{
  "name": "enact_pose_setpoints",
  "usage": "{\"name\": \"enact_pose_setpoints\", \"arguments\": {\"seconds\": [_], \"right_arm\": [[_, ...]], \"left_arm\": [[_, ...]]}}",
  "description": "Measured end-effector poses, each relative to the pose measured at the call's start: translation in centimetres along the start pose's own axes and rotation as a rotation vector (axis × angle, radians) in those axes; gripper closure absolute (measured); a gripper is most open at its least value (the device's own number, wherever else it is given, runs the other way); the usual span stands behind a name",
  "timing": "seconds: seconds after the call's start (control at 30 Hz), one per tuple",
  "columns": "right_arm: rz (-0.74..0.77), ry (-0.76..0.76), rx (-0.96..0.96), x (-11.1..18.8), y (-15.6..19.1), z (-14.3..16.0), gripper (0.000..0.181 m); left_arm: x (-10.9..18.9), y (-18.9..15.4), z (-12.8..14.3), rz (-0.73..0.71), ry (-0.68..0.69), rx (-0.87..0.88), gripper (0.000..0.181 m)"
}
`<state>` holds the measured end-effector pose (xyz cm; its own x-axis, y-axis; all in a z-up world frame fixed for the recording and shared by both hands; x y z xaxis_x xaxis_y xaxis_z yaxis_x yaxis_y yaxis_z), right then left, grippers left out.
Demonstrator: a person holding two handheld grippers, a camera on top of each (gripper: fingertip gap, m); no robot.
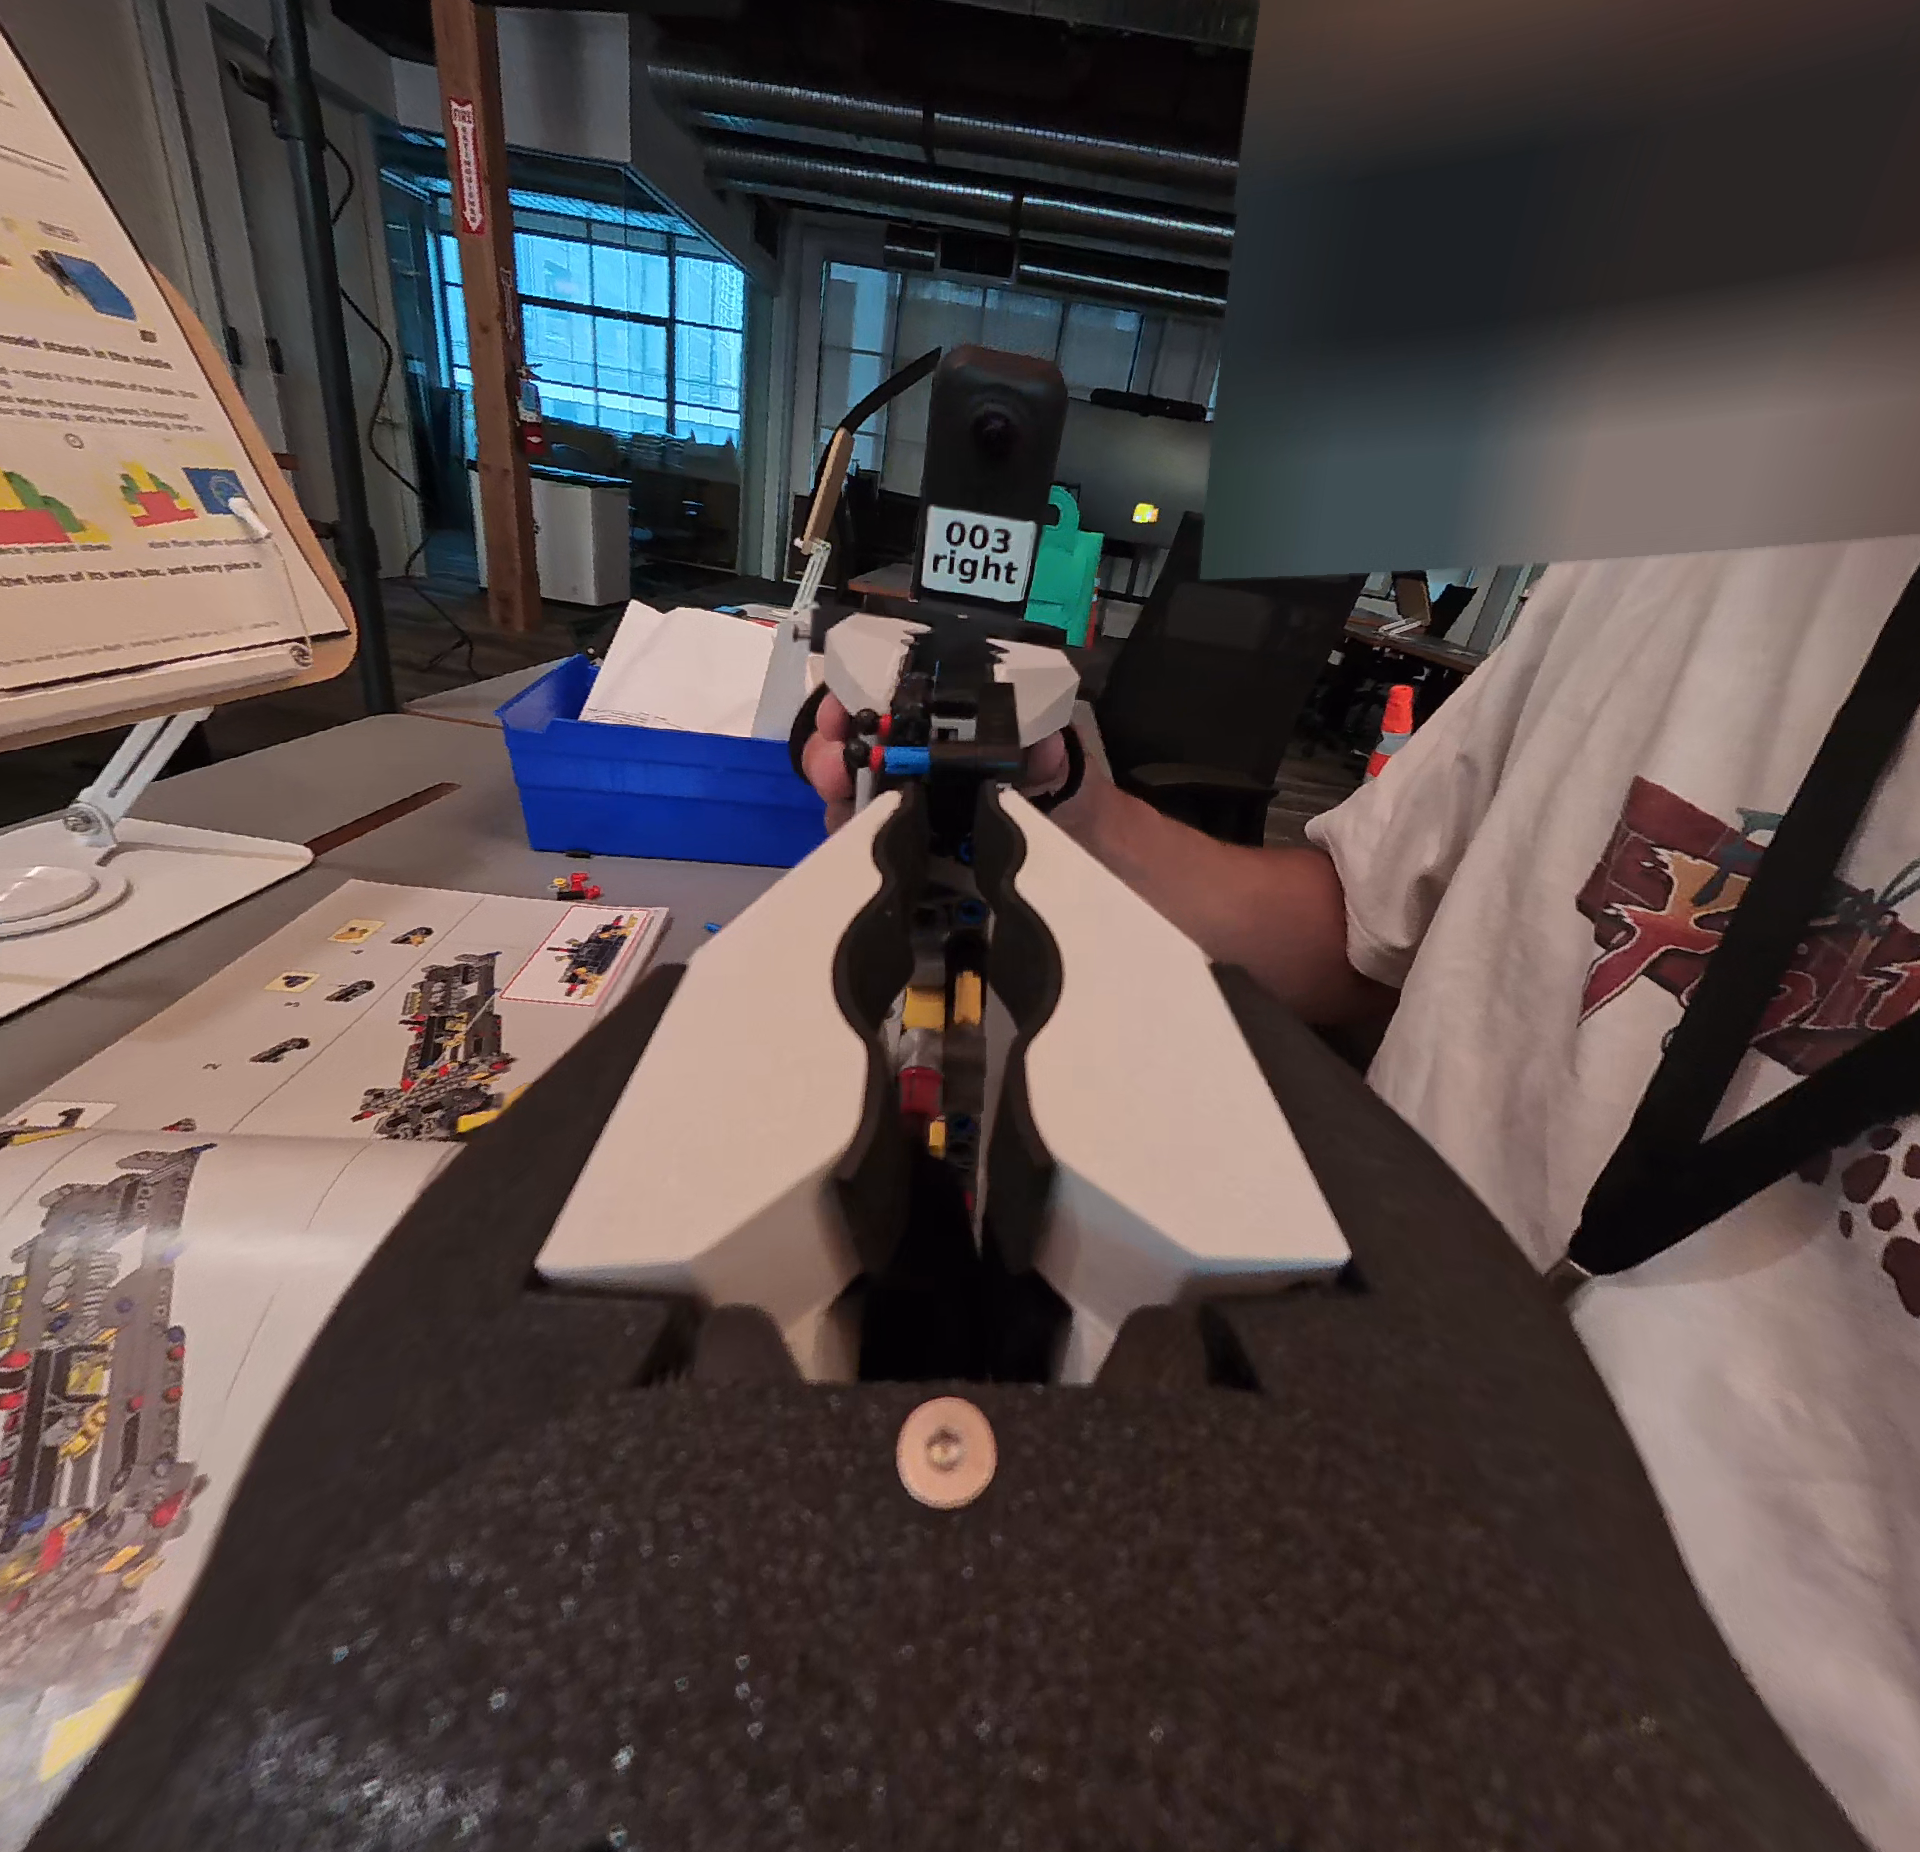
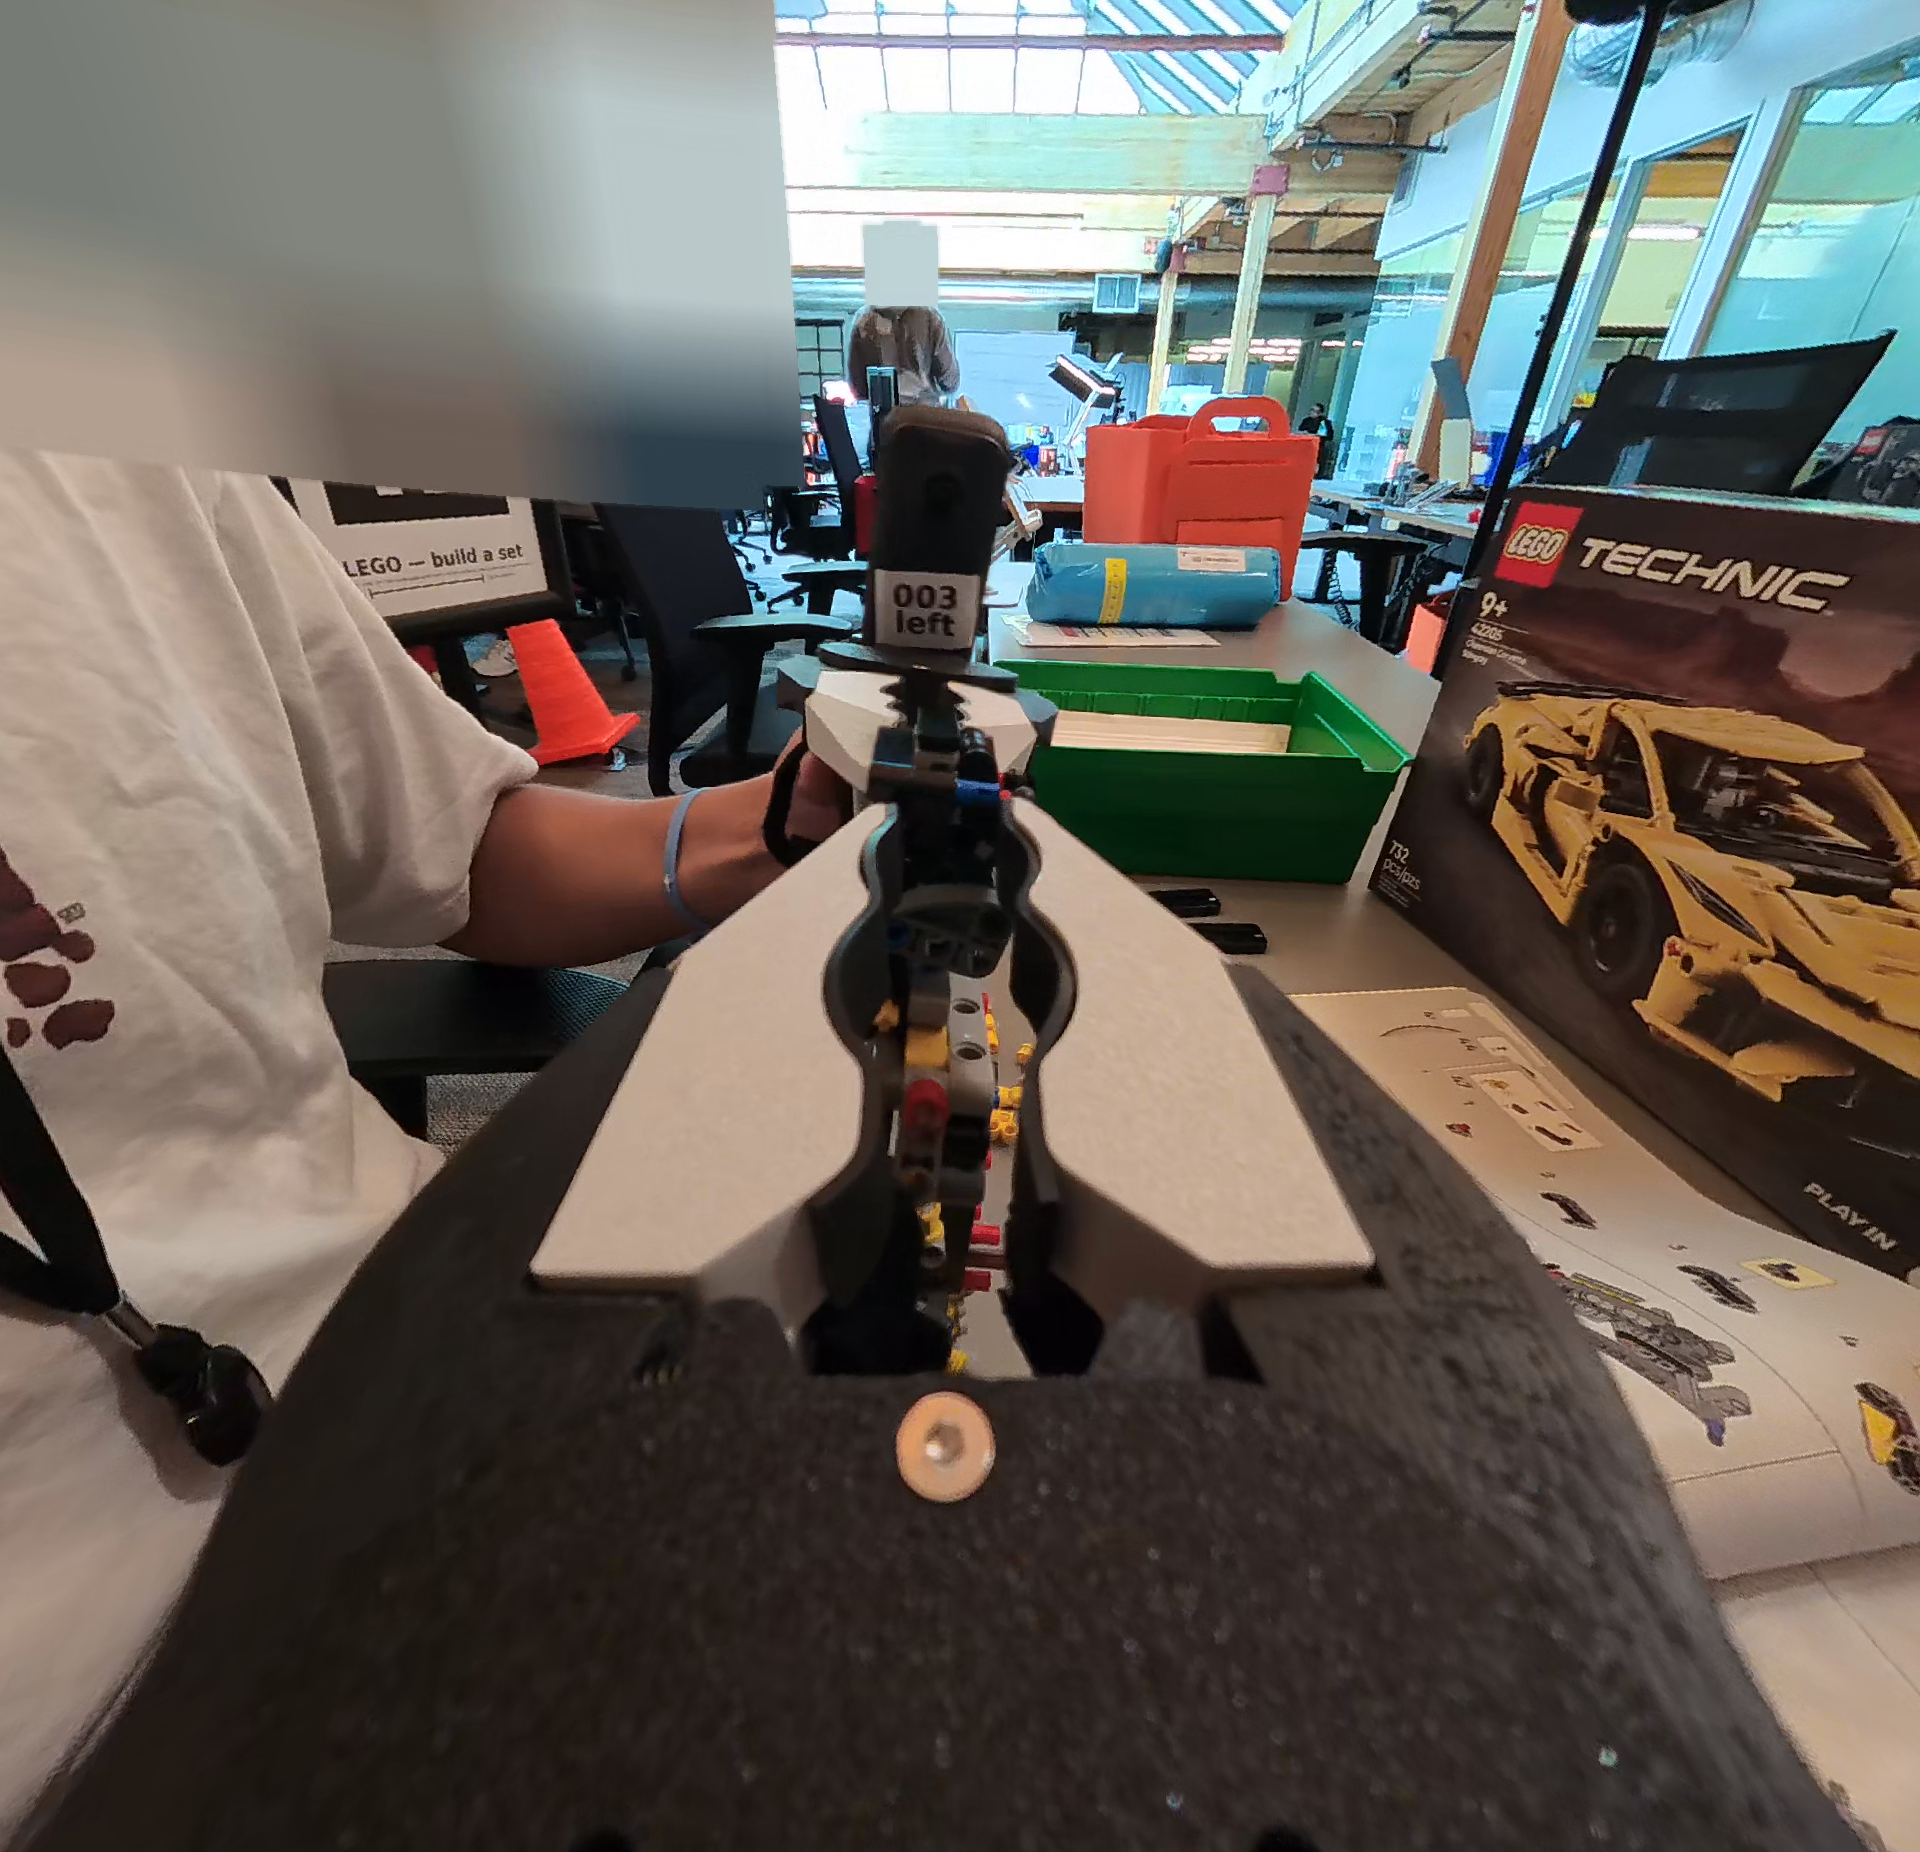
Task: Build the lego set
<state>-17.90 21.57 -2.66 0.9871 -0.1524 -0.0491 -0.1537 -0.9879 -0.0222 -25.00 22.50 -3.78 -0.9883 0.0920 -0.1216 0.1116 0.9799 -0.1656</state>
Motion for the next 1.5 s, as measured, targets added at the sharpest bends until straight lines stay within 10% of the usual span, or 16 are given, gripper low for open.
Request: {"name": "enact_pose_setpoints", "arguments": {"seconds": [0.3,1.5], "right_arm": [[-0.007,-0.047,-0.071,0.5,-0.7,0.3,0.167],[-0.146,-0.194,-0.338,1.3,-1.5,1.4,0.175]], "left_arm": [[-0.2,0.4,-0.4,-0.068,-0.007,-0.062,0.149],[-1.2,0.9,0.3,-0.170,-0.034,-0.210,0.156]]}}
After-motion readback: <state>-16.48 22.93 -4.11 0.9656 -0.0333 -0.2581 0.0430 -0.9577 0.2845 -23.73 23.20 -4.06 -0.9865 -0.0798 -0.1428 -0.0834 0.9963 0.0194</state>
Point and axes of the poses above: each gripper's, where its closed fingertips meet, x back along the fingers, z out of its underside, y = z × x across the jaws, the point moved 3 cm from there along x, back along the fingers, and after that the axes turned 7 degrees about -z, right-handed, at the moved point
